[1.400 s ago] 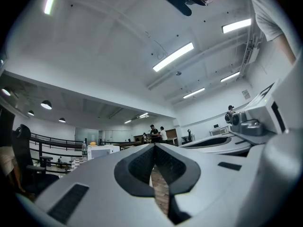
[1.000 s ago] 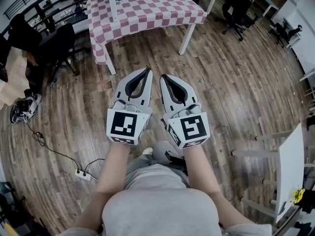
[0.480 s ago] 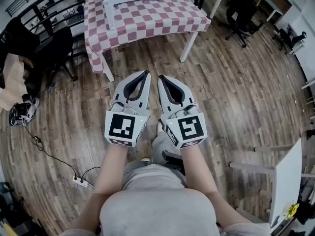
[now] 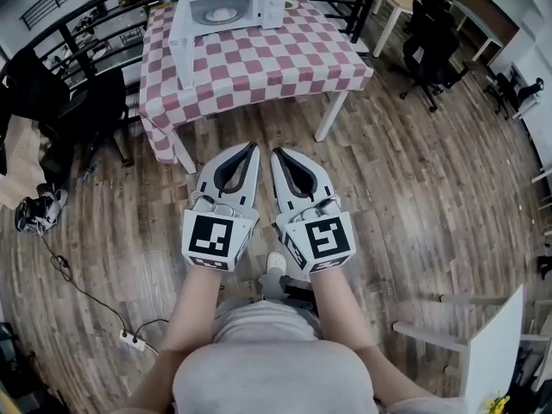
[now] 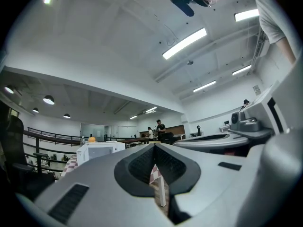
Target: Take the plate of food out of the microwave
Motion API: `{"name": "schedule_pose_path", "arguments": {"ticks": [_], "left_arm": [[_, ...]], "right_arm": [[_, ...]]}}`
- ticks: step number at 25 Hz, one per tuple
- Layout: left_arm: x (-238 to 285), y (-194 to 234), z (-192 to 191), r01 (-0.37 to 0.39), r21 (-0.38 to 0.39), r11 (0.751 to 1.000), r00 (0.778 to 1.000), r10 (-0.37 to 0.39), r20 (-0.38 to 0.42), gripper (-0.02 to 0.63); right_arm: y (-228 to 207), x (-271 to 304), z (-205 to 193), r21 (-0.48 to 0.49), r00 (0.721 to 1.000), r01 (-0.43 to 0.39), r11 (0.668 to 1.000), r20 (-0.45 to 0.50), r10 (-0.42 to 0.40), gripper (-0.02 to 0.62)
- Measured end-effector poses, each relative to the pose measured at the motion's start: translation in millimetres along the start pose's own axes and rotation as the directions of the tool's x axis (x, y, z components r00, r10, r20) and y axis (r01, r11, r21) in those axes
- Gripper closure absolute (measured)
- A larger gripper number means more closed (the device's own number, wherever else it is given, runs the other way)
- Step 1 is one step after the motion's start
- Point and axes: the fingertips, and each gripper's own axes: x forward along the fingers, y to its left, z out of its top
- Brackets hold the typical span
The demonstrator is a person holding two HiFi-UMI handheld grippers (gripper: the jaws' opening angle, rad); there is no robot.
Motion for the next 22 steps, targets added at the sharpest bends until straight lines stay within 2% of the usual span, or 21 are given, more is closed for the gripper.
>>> {"name": "schedule_pose_path", "arguments": {"ticks": [7,22], "left_arm": [[71,21,-2,-0.077,-0.011,0.997,0.997,0.078,0.022,0.604],[160,66,-21,-0.134,-0.008,0.991,0.991,0.134,0.004,0.604]], "right_arm": [[-50,52,0,-0.044,0.995,-0.102,0.994,0.002,0.102,0.571],[-112,127,-22,-0.033,0.989,-0.148,0.988,-0.009,0.148,0.571]]}}
